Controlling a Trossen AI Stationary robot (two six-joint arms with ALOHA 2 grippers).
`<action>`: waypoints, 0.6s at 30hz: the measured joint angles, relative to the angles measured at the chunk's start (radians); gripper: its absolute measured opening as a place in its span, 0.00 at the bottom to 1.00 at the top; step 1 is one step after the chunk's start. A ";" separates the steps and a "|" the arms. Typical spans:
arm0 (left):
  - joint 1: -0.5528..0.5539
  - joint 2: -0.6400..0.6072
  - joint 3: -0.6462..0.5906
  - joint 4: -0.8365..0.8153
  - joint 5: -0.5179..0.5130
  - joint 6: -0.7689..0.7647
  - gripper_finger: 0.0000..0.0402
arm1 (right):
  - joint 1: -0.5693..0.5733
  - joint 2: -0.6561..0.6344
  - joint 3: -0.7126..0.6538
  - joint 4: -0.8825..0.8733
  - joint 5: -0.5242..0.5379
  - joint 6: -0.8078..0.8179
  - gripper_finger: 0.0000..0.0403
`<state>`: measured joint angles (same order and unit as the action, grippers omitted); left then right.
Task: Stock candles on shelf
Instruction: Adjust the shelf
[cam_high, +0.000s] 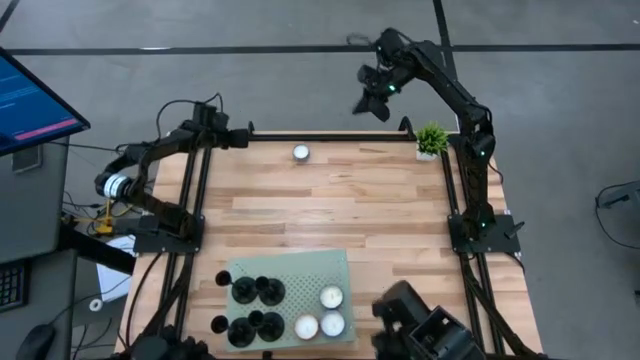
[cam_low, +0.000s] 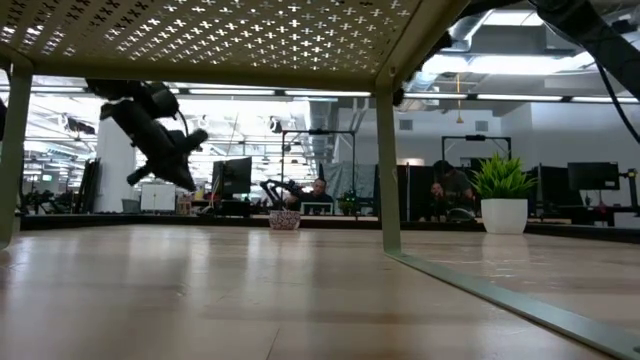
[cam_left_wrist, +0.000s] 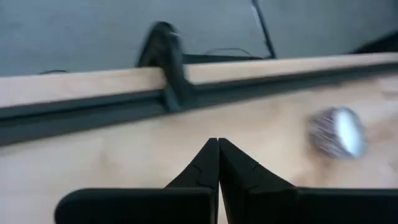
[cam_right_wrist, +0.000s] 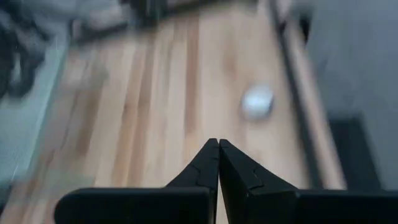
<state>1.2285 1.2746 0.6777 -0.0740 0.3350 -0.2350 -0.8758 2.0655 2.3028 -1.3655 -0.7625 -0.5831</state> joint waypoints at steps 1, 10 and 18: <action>0.000 -0.023 0.000 -0.025 0.023 -0.001 0.00 | 0.001 0.000 -0.004 -0.082 0.011 -0.048 0.00; 0.001 -0.375 0.000 -0.243 0.032 -0.045 0.00 | 0.175 -0.300 -0.634 0.058 0.080 -0.012 0.00; 0.001 -0.504 0.000 -0.245 0.079 -0.161 0.00 | 0.445 -0.634 -1.267 0.497 0.098 0.381 0.00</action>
<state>1.2297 0.7708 0.6777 -0.3187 0.4141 -0.3965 -0.4304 1.4314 1.0355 -0.8685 -0.6648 -0.2023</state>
